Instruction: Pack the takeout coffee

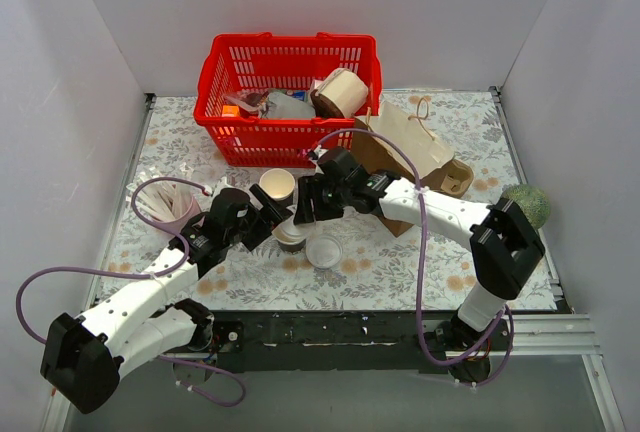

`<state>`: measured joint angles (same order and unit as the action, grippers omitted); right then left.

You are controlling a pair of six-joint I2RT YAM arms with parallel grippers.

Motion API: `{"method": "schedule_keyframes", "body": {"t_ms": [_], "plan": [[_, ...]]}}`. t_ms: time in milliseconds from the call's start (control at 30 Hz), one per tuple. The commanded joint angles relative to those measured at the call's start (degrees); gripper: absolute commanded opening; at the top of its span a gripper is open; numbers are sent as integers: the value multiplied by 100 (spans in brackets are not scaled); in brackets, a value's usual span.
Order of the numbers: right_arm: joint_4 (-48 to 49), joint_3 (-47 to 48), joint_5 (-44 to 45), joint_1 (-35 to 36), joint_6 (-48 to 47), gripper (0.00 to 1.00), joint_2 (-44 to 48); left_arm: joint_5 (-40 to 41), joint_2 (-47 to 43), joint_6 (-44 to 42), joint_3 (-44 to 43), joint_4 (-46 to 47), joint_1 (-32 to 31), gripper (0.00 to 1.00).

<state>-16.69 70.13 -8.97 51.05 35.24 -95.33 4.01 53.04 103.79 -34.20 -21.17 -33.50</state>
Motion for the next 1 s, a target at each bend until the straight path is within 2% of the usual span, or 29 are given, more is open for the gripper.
{"method": "schedule_keyframes", "body": {"t_ms": [0, 233, 500, 633, 967], "plan": [[-115, 343, 194, 98, -176, 63, -73, -14, -144, 1, -8, -107, 36, 78], [-36, 440, -121, 178, -202, 66, -91, -111, -48, 1, 18, -28, 27, 76], [131, 405, -421, 186, -123, 68, -100, -181, -65, 10, 44, 25, 27, 70], [157, 388, -281, 186, -97, 69, -205, -234, -74, 27, 97, 25, 27, 66], [131, 300, 616, 257, -97, 68, -196, -76, -249, 45, 141, -256, 19, 66]]}}
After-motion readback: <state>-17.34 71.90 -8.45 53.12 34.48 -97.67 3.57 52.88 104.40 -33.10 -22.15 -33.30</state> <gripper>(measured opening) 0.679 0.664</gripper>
